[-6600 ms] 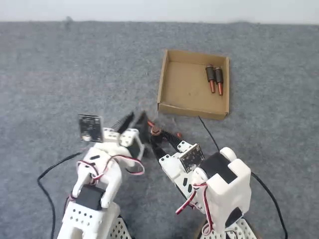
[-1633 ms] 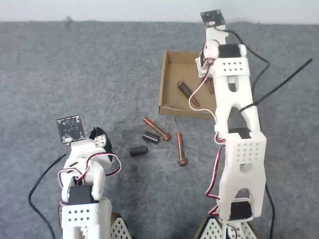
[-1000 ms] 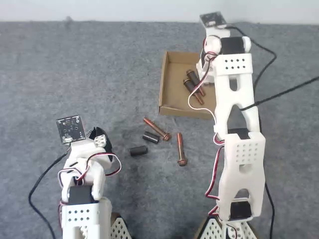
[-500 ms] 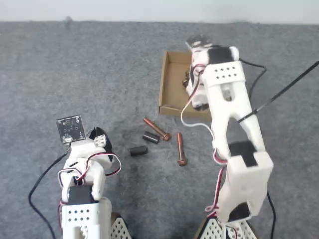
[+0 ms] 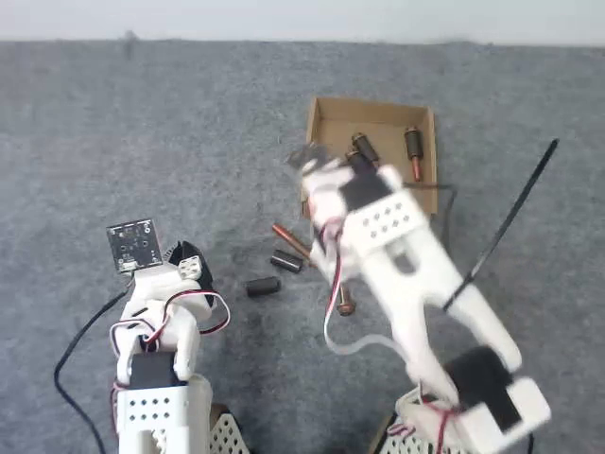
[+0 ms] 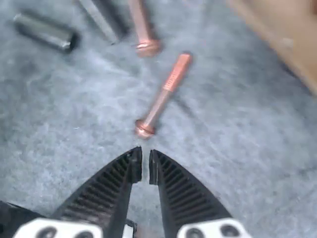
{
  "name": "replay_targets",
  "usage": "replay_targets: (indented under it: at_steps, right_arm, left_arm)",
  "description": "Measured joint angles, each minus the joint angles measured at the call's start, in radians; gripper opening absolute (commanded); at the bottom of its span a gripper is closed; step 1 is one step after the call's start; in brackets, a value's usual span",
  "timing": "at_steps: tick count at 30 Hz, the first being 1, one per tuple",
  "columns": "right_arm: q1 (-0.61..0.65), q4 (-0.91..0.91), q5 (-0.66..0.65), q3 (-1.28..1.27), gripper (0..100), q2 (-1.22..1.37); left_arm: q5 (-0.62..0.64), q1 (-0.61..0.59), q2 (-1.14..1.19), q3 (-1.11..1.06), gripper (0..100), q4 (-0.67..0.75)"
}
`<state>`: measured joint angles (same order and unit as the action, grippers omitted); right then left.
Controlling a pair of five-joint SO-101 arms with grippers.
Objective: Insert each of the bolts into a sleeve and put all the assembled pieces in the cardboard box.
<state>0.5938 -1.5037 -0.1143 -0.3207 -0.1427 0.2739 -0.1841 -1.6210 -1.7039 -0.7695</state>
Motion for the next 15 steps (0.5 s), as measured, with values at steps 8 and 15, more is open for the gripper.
replay_targets:
  at_steps: [8, 15]
  right_arm:
    - [0.118, 0.258, 0.000, -0.219, 0.6, -0.126]
    - [0.149, 0.385, 0.000, -0.236, 0.6, -0.126]
  left_arm:
    - [0.000, 0.000, 0.000, 0.000, 1, 0.000]
    - [0.000, 0.000, 0.000, 0.000, 1, 0.000]
